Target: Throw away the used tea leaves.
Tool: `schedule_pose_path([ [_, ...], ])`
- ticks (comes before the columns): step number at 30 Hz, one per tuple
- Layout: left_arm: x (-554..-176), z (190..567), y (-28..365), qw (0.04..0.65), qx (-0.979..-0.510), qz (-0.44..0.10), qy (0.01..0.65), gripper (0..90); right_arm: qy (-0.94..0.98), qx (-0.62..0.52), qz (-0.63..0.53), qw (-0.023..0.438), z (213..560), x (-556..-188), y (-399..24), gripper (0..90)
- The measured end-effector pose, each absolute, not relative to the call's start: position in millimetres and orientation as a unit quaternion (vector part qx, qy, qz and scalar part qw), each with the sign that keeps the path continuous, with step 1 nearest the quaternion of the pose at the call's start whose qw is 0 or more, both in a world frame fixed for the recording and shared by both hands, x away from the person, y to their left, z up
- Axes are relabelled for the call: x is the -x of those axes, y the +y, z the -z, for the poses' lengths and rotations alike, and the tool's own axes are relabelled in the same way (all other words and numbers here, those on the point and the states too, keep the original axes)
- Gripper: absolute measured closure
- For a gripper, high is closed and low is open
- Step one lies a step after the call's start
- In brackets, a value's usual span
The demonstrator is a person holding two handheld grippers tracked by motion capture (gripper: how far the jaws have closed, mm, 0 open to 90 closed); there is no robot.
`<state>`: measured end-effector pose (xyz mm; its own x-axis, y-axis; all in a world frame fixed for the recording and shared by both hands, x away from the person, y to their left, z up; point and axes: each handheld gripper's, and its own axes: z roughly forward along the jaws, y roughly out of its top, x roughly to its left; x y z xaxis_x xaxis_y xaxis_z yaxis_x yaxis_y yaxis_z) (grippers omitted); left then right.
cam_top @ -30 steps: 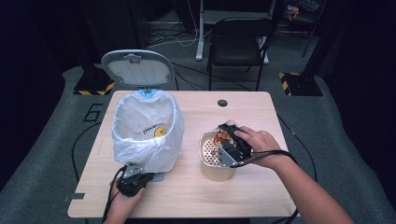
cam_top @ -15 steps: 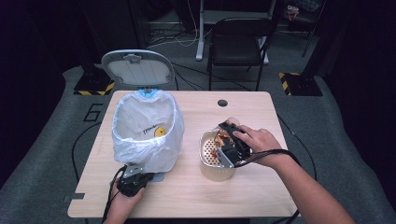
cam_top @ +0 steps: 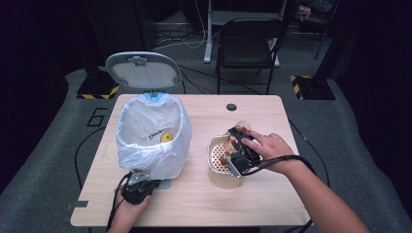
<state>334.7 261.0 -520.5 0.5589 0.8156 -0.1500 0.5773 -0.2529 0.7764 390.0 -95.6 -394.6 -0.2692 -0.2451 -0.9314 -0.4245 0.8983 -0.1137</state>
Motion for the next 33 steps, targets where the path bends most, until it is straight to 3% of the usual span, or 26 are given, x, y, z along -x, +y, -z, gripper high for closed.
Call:
schedule_pose_path([
  [33, -334.7, 520.5, 261.1, 0.417, -0.778, -0.143, 0.448, 90.0, 0.729, 0.33, 0.038, 0.599, 402.9, -382.2, -88.9, 41.7],
])
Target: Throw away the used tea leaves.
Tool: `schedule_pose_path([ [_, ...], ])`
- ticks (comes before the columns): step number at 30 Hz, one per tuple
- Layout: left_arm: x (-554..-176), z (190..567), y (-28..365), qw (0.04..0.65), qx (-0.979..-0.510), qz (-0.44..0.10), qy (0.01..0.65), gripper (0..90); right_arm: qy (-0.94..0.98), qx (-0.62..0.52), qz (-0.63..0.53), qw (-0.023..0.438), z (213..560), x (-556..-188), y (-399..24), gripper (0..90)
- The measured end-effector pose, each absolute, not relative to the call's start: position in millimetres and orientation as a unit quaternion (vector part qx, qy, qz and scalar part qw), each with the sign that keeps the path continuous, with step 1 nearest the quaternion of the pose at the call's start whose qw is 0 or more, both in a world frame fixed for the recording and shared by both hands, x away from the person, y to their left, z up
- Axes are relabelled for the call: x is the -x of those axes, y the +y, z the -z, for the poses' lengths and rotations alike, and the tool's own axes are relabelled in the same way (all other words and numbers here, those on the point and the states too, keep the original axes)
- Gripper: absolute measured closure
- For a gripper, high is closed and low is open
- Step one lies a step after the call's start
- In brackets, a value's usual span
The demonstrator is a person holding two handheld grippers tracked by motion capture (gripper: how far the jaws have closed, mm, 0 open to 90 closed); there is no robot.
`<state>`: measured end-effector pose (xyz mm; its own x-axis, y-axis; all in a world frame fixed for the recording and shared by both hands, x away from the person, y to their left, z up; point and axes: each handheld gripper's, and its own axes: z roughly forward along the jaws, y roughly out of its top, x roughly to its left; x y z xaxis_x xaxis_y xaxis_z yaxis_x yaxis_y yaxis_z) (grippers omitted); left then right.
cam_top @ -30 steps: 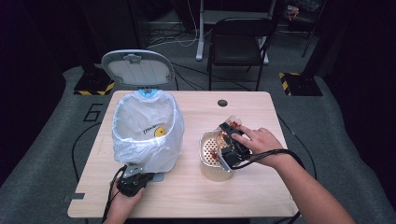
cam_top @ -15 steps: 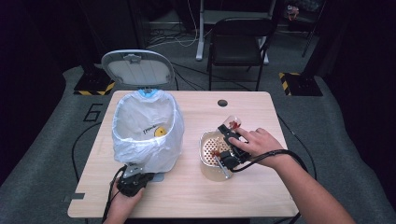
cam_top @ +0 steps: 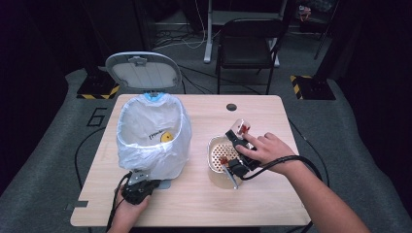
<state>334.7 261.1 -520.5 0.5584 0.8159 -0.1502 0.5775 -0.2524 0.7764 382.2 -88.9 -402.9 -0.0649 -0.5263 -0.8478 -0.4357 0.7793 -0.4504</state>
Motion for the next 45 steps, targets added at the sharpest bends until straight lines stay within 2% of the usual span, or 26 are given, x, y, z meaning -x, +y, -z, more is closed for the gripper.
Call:
schedule_pose_path([
  [12, -334.8, 520.4, 261.1, 0.417, -0.778, -0.143, 0.448, 90.0, 0.703, 0.365, 0.062, 0.607, 409.3, -378.1, -85.3, 41.8],
  [45, -334.8, 520.5, 261.1, 0.417, -0.778, -0.143, 0.448, 90.0, 0.701, 0.372, 0.059, 0.606, 404.1, -377.1, -83.4, 41.8],
])
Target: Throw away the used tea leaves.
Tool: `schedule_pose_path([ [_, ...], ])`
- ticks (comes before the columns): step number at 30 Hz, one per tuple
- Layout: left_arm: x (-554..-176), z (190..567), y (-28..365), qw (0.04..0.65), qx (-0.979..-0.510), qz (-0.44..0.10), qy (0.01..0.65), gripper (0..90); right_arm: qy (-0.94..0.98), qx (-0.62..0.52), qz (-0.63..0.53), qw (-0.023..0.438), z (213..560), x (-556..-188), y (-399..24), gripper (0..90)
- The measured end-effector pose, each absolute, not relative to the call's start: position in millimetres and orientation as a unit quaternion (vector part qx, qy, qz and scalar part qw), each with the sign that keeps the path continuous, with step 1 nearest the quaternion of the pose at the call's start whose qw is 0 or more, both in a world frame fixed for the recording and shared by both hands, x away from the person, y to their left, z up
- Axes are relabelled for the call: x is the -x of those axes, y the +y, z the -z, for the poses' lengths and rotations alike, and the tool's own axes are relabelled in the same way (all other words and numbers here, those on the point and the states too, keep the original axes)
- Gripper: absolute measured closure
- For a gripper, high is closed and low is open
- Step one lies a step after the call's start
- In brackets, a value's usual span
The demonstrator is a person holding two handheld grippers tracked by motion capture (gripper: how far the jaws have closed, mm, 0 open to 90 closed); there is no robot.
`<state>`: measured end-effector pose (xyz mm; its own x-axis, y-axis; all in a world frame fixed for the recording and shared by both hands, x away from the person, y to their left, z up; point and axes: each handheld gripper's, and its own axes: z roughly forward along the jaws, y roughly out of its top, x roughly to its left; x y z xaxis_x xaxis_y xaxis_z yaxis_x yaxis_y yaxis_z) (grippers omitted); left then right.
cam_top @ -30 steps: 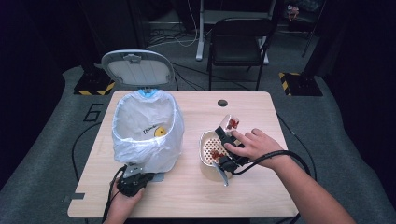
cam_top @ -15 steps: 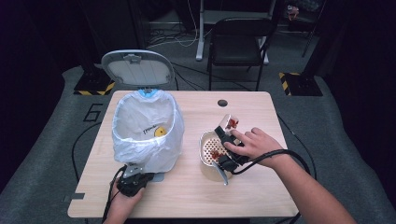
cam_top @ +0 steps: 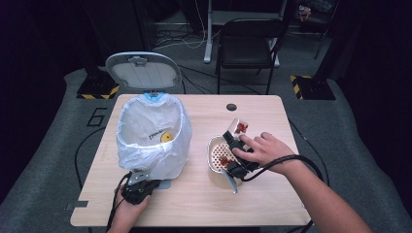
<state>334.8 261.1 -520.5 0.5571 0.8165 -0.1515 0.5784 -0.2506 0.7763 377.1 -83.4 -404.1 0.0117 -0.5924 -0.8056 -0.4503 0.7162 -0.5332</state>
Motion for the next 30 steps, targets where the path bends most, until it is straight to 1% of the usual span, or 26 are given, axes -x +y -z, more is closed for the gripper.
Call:
schedule_pose_path([
  [8, -334.8, 520.6, 260.6, 0.419, -0.775, -0.143, 0.45, 90.0, 0.701, 0.363, 0.053, 0.611, 404.7, -374.7, -83.7, 41.8],
  [15, -334.9, 520.6, 260.9, 0.419, -0.776, -0.142, 0.45, 90.0, 0.708, 0.36, 0.05, 0.605, 401.8, -375.6, -83.7, 41.7],
  [18, -335.0, 520.4, 261.6, 0.416, -0.778, -0.142, 0.448, 90.0, 0.724, 0.348, 0.037, 0.594, 393.1, -376.7, -82.8, 41.6],
  [19, -335.0, 520.5, 261.4, 0.417, -0.777, -0.142, 0.449, 90.0, 0.744, 0.321, -0.006, 0.586, 385.1, -379.4, -83.2, 41.6],
  [21, -335.0, 520.4, 261.6, 0.416, -0.778, -0.142, 0.449, 90.0, 0.779, 0.257, -0.055, 0.57, 381.4, -379.6, -86.4, 41.6],
  [22, -335.0, 520.7, 261.1, 0.419, -0.775, -0.141, 0.451, 90.0, 0.782, 0.251, -0.07, 0.567, 374.5, -381.6, -86.4, 41.6],
  [23, -335.0, 520.5, 261.6, 0.417, -0.778, -0.142, 0.449, 90.0, 0.793, 0.235, -0.082, 0.557, 373.9, -382.1, -87.7, 41.6],
  [24, -335.0, 520.5, 261.6, 0.417, -0.778, -0.142, 0.449, 90.0, 0.793, 0.235, -0.082, 0.557, 373.9, -382.1, -87.7, 41.6],
  [25, -335.0, 520.5, 261.6, 0.417, -0.778, -0.142, 0.449, 90.0, 0.802, 0.221, -0.103, 0.545, 368.0, -384.6, -89.1, 41.6],
  [30, -335.1, 520.7, 261.1, 0.42, -0.775, -0.141, 0.451, 90.0, 0.817, 0.198, -0.122, 0.527, 364.8, -388.4, -91.9, 41.6],
])
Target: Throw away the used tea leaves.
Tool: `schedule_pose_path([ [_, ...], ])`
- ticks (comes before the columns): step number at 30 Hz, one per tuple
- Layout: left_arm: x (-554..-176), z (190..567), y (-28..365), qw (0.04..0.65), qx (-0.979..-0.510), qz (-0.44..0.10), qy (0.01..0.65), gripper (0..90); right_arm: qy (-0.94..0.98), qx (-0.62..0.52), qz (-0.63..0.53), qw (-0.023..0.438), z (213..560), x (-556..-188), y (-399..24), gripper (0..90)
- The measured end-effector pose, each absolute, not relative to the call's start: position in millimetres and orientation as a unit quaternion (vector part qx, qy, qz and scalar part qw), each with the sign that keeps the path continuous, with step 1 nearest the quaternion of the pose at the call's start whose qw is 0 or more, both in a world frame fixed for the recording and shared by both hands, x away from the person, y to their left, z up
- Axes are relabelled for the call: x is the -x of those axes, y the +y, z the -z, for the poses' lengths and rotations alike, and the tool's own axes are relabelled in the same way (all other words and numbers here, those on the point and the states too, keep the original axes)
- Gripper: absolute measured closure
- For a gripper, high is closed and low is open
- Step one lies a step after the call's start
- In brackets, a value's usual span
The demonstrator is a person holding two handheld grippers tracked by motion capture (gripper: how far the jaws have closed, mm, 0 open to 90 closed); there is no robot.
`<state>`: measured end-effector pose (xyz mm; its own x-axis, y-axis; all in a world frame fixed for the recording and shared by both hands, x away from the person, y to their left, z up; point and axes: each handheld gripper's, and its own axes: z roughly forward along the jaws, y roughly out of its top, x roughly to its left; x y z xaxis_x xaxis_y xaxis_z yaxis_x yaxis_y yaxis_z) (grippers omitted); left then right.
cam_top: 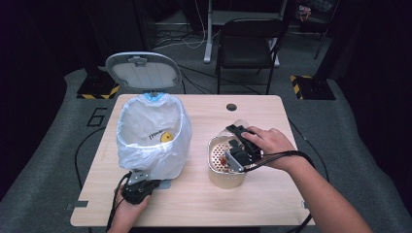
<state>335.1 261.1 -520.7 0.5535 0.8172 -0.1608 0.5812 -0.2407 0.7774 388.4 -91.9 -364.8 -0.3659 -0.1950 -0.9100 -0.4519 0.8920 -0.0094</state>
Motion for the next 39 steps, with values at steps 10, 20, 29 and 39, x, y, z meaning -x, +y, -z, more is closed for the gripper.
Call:
schedule_pose_path([
  [10, -335.3, 520.8, 261.3, 0.42, -0.775, -0.139, 0.451, 90.0, 0.866, 0.063, -0.26, 0.423, 343.6, -398.1, -99.8, 41.5],
  [20, -335.3, 520.7, 261.4, 0.42, -0.775, -0.139, 0.451, 90.0, 0.868, -0.017, -0.361, 0.341, 324.1, -407.7, -106.4, 41.5],
  [29, -335.4, 520.7, 261.5, 0.421, -0.774, -0.137, 0.452, 90.0, 0.862, -0.088, -0.418, 0.273, 318.7, -417.5, -114.8, 41.6],
  [39, -335.4, 520.7, 261.8, 0.422, -0.773, -0.136, 0.453, 90.0, 0.836, -0.147, -0.483, 0.212, 305.2, -416.0, -112.4, 41.5],
])
